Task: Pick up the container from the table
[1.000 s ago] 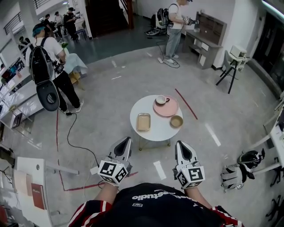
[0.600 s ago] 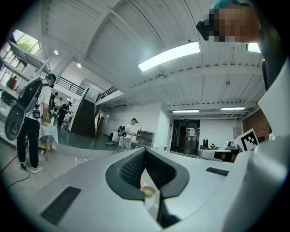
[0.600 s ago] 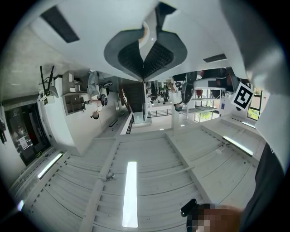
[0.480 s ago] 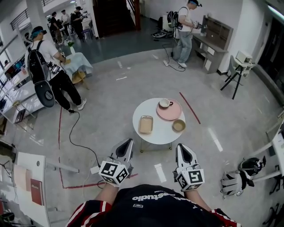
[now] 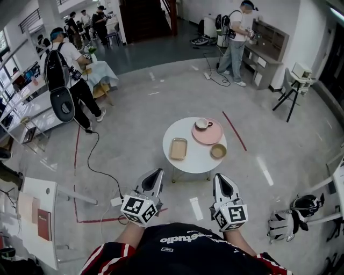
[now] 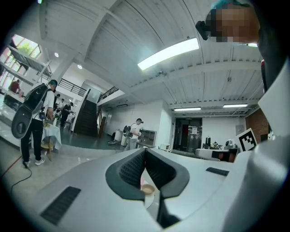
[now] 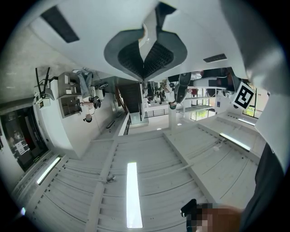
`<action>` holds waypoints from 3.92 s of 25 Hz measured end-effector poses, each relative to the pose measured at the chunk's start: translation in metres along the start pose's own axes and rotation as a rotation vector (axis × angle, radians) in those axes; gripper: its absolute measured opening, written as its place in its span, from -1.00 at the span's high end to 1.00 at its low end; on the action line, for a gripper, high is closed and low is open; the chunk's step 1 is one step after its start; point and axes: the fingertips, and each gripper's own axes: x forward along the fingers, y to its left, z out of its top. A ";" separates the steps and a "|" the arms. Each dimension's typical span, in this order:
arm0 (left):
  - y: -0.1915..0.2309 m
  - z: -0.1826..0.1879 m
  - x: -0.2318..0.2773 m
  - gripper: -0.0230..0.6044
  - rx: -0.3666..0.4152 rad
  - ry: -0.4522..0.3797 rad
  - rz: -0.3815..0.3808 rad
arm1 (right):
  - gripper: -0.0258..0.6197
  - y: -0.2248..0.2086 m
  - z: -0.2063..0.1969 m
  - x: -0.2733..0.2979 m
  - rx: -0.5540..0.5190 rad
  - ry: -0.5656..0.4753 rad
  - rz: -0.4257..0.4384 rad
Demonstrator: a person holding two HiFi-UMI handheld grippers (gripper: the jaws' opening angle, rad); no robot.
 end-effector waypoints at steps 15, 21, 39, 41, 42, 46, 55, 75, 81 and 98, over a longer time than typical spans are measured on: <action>-0.033 -0.021 -0.027 0.85 0.007 0.008 0.034 | 0.87 0.000 -0.017 -0.036 0.033 0.009 0.032; -0.027 -0.027 -0.014 0.85 -0.008 0.020 0.016 | 0.87 -0.008 -0.021 -0.036 0.027 0.019 -0.006; 0.012 -0.021 0.085 0.85 -0.027 0.015 -0.042 | 0.87 -0.057 -0.013 0.043 0.009 0.019 -0.050; 0.021 -0.014 0.102 0.85 -0.025 0.007 -0.046 | 0.87 -0.065 -0.007 0.060 0.003 0.015 -0.054; 0.025 -0.011 0.111 0.85 -0.024 0.003 -0.049 | 0.87 -0.069 -0.005 0.069 0.000 0.012 -0.056; 0.048 -0.002 0.139 0.85 -0.023 -0.004 -0.058 | 0.87 -0.077 -0.001 0.108 -0.007 0.010 -0.058; 0.100 0.010 0.195 0.85 -0.033 0.006 -0.083 | 0.87 -0.080 0.002 0.183 -0.020 0.030 -0.057; 0.180 0.010 0.285 0.85 -0.035 0.027 -0.150 | 0.87 -0.102 0.004 0.287 -0.032 0.009 -0.134; 0.184 0.000 0.291 0.85 -0.024 0.035 -0.178 | 0.87 -0.108 -0.007 0.292 -0.024 0.013 -0.166; 0.196 -0.007 0.287 0.84 0.032 0.026 -0.165 | 0.87 -0.093 -0.021 0.296 -0.030 0.049 -0.160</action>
